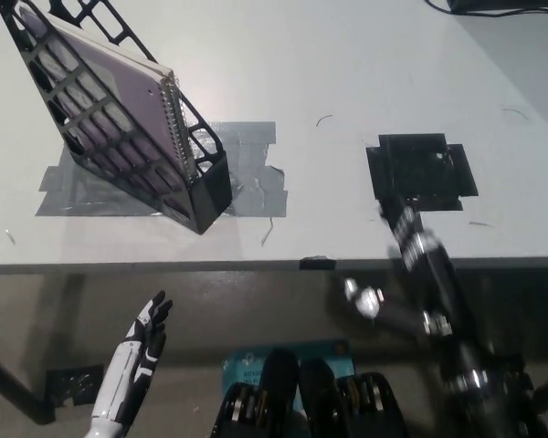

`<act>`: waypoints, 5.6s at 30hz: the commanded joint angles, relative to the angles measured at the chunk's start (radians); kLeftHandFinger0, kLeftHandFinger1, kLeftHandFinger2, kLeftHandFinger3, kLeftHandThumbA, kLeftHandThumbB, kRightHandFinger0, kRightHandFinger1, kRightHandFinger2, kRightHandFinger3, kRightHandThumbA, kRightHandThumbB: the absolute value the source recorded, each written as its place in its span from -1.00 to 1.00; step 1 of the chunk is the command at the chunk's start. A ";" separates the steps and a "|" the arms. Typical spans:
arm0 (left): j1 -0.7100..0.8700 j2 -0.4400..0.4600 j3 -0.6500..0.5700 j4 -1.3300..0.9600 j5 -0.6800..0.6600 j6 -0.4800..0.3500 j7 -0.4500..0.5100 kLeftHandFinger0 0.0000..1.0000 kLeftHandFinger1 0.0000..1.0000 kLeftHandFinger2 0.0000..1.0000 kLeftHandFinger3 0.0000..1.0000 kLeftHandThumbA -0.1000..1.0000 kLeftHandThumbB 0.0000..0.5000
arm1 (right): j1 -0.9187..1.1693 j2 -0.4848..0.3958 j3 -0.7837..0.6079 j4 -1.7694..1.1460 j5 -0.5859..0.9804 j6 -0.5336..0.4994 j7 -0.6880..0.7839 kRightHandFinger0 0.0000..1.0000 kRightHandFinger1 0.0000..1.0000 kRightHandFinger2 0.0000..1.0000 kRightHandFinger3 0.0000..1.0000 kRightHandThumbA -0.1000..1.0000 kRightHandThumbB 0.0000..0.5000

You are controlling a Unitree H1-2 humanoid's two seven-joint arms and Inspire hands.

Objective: A shelf with a book inside it is placed on the center of the desk infront of the robot. The robot uses its right hand to grab the book, take it out and hand it to a person.

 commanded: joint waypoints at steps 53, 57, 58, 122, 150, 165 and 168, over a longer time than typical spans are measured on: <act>-0.034 0.008 -0.007 -0.022 -0.002 -0.051 0.000 1.00 1.00 1.00 1.00 1.00 0.05 | -0.740 0.281 -0.074 0.882 0.155 0.075 0.095 1.00 1.00 1.00 1.00 0.89 0.48; -0.039 0.010 -0.006 -0.017 -0.003 -0.060 0.002 1.00 1.00 1.00 1.00 1.00 0.09 | -0.744 0.283 -0.092 0.913 0.167 0.065 0.098 1.00 1.00 1.00 1.00 0.83 0.44; -0.042 0.010 -0.005 -0.020 0.000 -0.052 0.002 1.00 1.00 1.00 1.00 1.00 0.17 | -0.747 0.280 -0.094 0.932 0.164 0.055 0.099 1.00 1.00 1.00 1.00 0.83 0.40; -0.117 0.023 -0.010 -0.005 -0.009 -0.038 -0.013 1.00 1.00 1.00 1.00 1.00 0.14 | -0.838 0.314 -0.243 0.912 0.220 -0.044 -0.078 -1.00 -0.09 0.63 0.54 -1.00 -0.55; -0.135 0.032 -0.017 0.028 -0.004 -0.087 -0.006 1.00 1.00 1.00 1.00 1.00 0.20 | -0.912 0.357 -0.440 0.506 0.538 0.090 -0.170 -1.00 -0.54 0.52 0.45 -1.00 -0.62; -0.127 0.028 -0.009 0.014 -0.006 -0.062 -0.002 1.00 1.00 1.00 1.00 1.00 0.24 | -0.878 0.258 -0.713 0.393 0.881 0.268 -0.275 -1.00 -0.35 0.30 0.84 -1.00 -0.91; -0.121 0.026 -0.007 0.013 -0.019 -0.059 -0.005 1.00 1.00 1.00 1.00 1.00 0.20 | -0.828 0.251 -0.753 0.392 0.920 0.291 -0.284 -1.00 -0.41 0.28 1.00 -1.00 -0.91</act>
